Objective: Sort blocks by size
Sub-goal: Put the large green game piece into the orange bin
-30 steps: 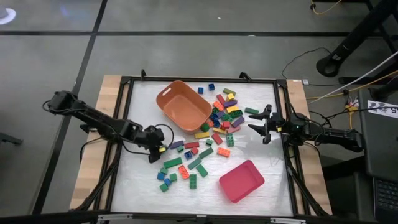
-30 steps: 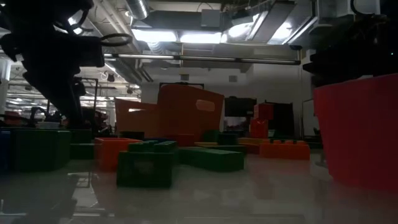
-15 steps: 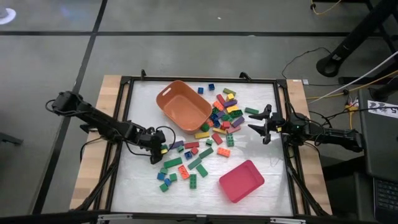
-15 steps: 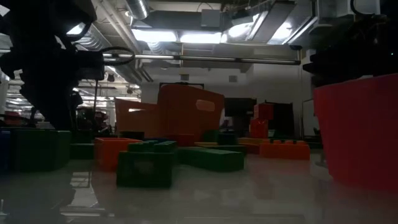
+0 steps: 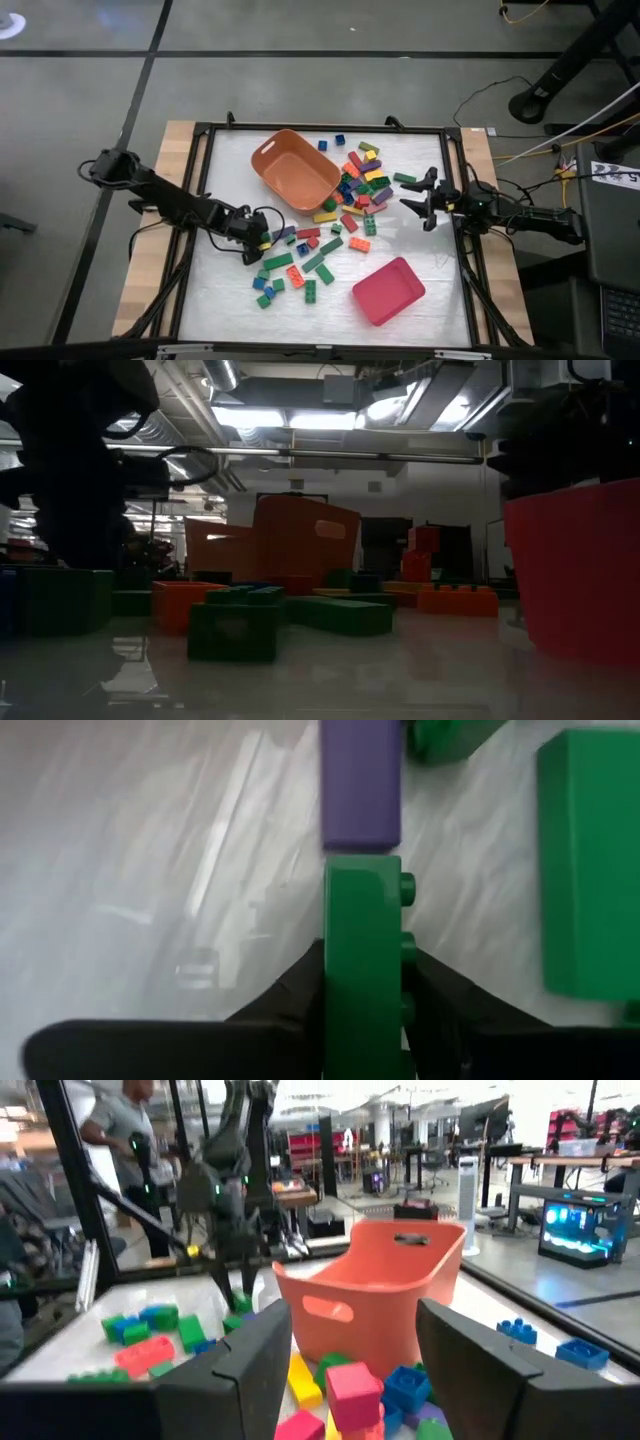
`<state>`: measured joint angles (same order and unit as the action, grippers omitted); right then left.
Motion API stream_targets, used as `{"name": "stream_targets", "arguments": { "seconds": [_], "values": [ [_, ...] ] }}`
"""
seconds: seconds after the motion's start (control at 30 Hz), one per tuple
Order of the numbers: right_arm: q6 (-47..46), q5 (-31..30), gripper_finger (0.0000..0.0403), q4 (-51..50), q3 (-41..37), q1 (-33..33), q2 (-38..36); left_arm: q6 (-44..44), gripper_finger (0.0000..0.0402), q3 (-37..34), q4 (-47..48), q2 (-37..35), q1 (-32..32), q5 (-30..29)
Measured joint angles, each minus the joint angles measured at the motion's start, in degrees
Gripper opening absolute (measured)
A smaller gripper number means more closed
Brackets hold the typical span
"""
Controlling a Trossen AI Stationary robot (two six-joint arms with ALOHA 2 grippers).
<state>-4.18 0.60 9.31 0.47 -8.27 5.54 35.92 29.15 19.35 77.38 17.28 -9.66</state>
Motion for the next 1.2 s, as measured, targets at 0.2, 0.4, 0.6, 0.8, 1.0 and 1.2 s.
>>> {"name": "stream_targets", "arguments": {
  "seconds": [0.2,0.4,0.6,0.8,1.0,1.2],
  "values": [
    [-0.43,0.48,0.0214,2.25,-0.02,0.0,-0.01,0.04,0.0074,0.1,-4.79,0.74,-0.85,0.5],
    [-0.46,0.48,0.0214,2.87,-0.02,0.0,0.0,-0.71,0.0074,4.18,-6.92,-4.78,-2.57,0.89],
    [-0.46,0.48,0.0214,2.83,-0.02,0.0,0.02,-8.87,0.0078,8.75,-8.01,-10.95,-4.74,-0.3],
    [-0.7,0.48,0.0214,3.04,-0.02,0.0,0.0,-18.37,0.0084,8.87,-13.99,-13.39,-9.73,-11.36],
    [-1.73,0.46,0.0214,3.09,-0.02,0.02,0.02,-23.15,0.0089,8.87,-16.01,-11.86,-18.0,-13.8],
    [-1.68,0.46,0.0214,3.02,-0.02,0.02,0.02,-21.98,0.0089,8.87,-15.79,-9.76,-23.31,-13.04]
  ]
}}
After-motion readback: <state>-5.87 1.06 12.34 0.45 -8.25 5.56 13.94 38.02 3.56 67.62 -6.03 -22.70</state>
